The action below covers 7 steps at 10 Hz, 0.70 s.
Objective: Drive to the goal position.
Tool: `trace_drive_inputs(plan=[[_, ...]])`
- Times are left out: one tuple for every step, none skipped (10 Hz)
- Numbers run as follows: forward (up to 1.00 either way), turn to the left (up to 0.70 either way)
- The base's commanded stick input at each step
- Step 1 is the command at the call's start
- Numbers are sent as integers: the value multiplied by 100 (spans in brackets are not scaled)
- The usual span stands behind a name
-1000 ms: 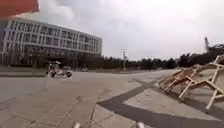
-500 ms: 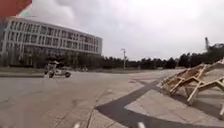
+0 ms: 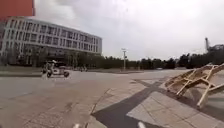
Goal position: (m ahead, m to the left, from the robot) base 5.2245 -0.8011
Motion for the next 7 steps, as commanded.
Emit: trace_drive_inputs(plan=[[50, 0], [50, 0], [50, 0], [50, 0], [50, 0], [50, 0], [50, 0]])
